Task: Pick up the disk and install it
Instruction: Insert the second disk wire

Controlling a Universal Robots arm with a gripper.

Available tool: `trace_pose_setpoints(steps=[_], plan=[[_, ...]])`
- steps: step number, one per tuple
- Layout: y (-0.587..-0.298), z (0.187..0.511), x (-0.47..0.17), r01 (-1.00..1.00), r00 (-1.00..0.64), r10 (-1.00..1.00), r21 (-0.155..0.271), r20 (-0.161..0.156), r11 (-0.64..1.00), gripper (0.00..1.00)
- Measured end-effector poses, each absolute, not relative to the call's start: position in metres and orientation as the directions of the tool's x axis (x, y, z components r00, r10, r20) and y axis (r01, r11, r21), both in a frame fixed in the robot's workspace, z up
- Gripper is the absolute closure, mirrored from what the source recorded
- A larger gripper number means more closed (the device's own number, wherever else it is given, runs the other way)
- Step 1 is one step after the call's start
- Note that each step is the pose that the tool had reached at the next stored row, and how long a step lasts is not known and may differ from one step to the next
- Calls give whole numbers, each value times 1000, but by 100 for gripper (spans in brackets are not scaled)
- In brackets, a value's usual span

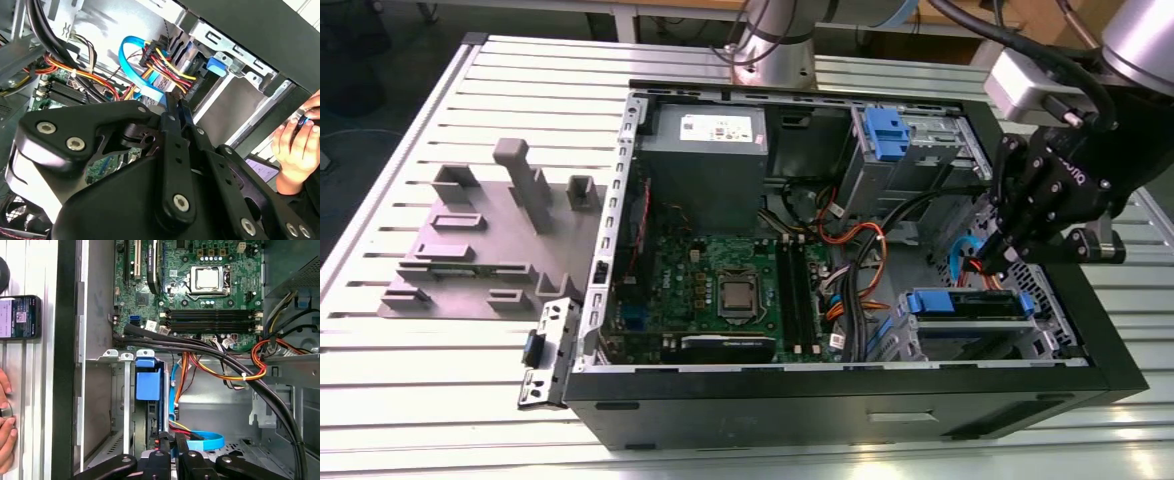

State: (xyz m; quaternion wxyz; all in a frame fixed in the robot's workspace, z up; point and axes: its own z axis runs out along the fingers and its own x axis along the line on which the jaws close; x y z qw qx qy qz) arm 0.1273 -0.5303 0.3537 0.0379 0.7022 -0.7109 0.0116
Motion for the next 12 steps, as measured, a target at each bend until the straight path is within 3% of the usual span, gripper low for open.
trace_pose_setpoints(steps=[12], plan=[[-542, 349, 118, -1000, -9, -999, 16, 43, 10, 84]])
